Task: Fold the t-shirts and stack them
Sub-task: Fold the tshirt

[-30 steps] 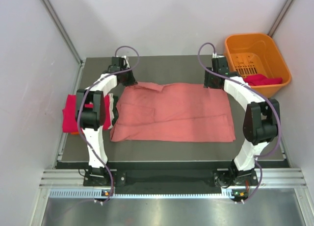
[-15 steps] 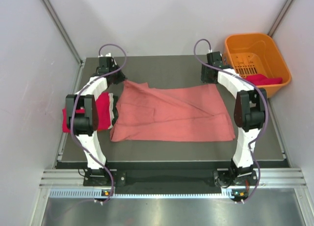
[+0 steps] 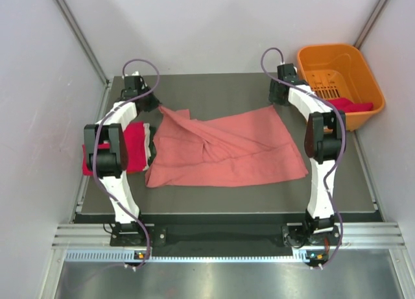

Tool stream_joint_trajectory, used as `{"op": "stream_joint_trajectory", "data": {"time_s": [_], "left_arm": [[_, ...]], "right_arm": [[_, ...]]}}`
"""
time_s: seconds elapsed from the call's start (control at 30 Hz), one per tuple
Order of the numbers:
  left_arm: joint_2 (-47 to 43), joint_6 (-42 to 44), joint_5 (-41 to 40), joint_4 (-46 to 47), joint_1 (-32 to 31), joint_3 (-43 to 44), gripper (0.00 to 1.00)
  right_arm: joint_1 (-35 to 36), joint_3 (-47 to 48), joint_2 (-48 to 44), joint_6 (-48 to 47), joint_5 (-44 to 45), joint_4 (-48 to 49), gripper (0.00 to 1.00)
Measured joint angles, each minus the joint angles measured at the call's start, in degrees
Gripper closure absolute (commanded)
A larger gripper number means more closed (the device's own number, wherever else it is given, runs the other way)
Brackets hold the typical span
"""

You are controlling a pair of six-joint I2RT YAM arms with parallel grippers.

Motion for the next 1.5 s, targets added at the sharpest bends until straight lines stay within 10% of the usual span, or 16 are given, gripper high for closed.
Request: {"op": "stream_joint_trajectory", "data": {"time_s": [0.53,0.7,0.83,1.1,1.3,1.5], "left_arm": [[4.1,-0.2,4.4,0.3,-0.4,1.5,1.0],[4.2,-0.2,4.5,0.3,-0.7,1.6,1.0],[4.5,-0.1,4.5,0.2,-0.9,2.5,1.0],[6.6,0.2,3.5,-0.6,-4.2,6.8,1.0],[11.5,0.7,0.9,-3.4,-9.4,14.8,0.5],[11.5,1.8,-2.5,-5.9,-10.3,15.4,0.46]], "right_arm": [[-0.4,5.3,6.4,0.0,-3.9,-2.1,0.46],[-0.4,7.4,8.8,-0.1,-6.0,-2.4,0.64],[-0.4,8.6,9.5,-0.1,-5.9,-2.7,1.0],[-0.9,5.2,7.8,2.1,4.5,-0.7,1.0],[-2.6,-5.6,0.6,3.0,11.9,2.4,1.0],[-2.3,-8.6,-1.7,3.7,14.0,5.1,1.0]]}}
